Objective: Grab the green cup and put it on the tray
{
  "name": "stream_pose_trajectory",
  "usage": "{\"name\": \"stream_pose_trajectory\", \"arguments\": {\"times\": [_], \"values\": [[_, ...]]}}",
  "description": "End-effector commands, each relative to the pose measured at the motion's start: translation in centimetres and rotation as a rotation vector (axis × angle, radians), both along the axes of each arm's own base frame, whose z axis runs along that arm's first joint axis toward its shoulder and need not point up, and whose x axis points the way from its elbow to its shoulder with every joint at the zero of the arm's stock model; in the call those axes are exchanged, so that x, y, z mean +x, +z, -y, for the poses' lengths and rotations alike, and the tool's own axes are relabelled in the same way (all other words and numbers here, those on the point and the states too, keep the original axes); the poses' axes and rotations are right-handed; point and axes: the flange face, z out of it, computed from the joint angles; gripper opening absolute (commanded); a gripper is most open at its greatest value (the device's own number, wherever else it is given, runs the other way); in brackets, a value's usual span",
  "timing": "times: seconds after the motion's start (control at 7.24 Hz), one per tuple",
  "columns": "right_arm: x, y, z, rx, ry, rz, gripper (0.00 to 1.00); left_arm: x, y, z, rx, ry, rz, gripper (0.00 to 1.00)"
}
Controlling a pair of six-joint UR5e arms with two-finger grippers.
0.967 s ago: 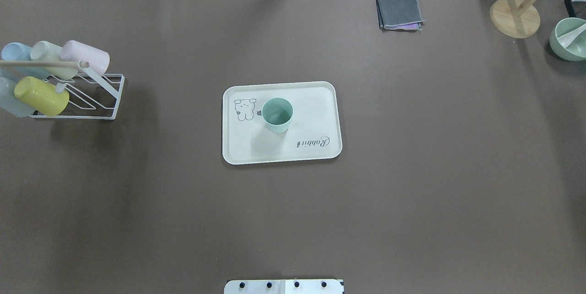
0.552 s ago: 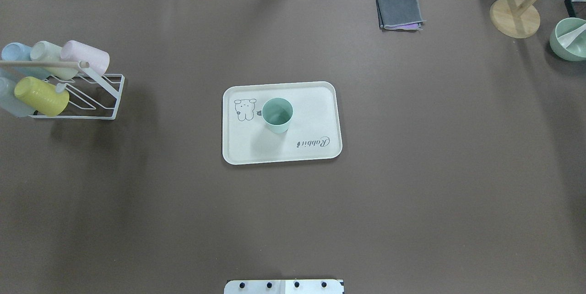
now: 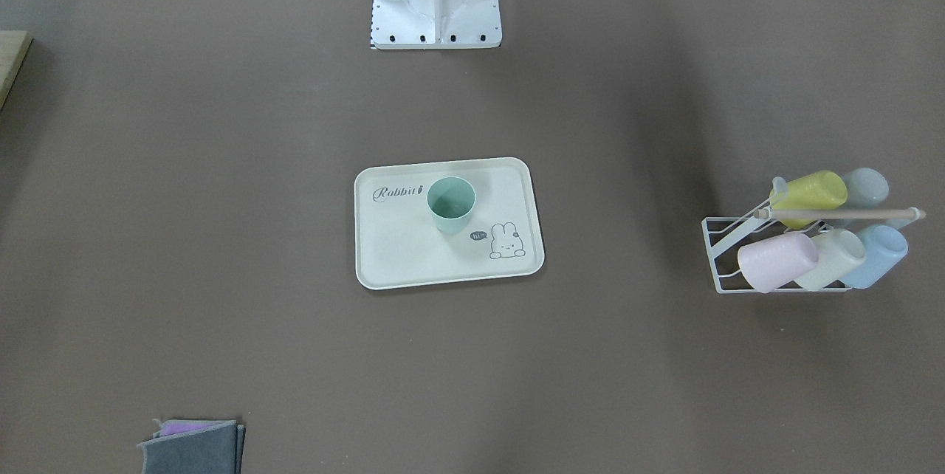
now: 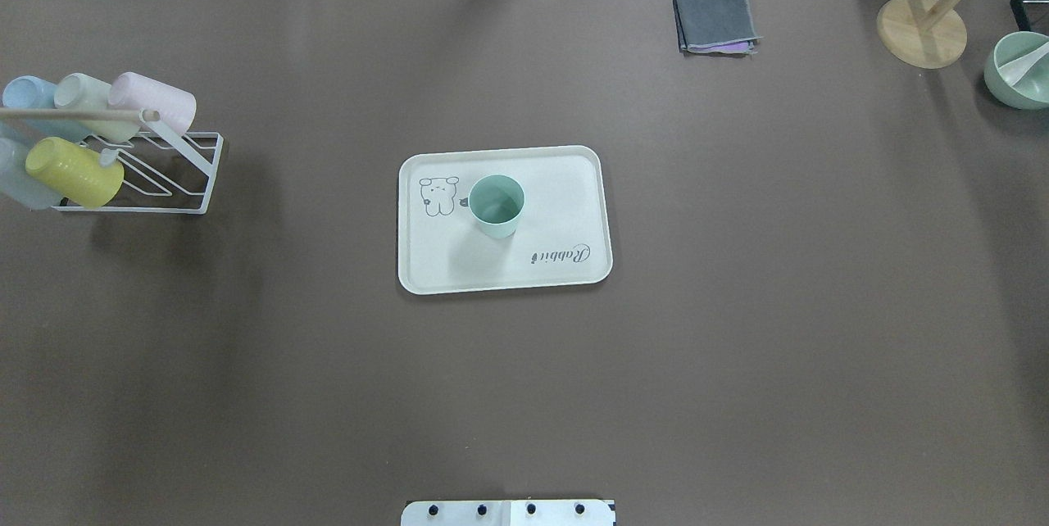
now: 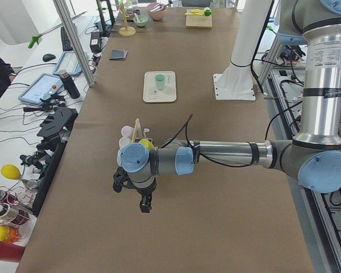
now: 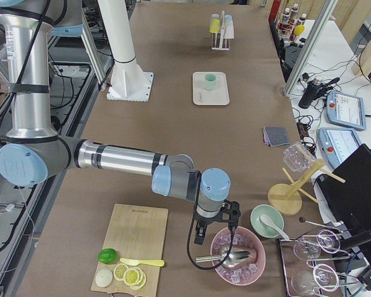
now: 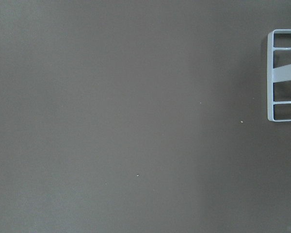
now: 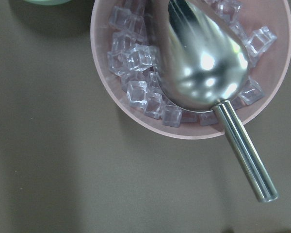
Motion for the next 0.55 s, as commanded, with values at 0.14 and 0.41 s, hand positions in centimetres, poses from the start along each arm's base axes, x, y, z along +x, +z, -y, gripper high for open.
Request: {"name": "stream_pose_trajectory", "arguments": {"times": [0.14, 0.41], "values": [[-0.02, -0.31, 0.15, 0.009, -0.004, 0.0, 1.0, 0.0, -0.01, -0.1, -0.003, 0.0, 0.0, 0.98], [-0.02, -0.31, 0.15, 0.009, -0.004, 0.0, 1.0, 0.0, 0.16, -0.13, -0.007, 0.0, 0.0, 0.98]]}}
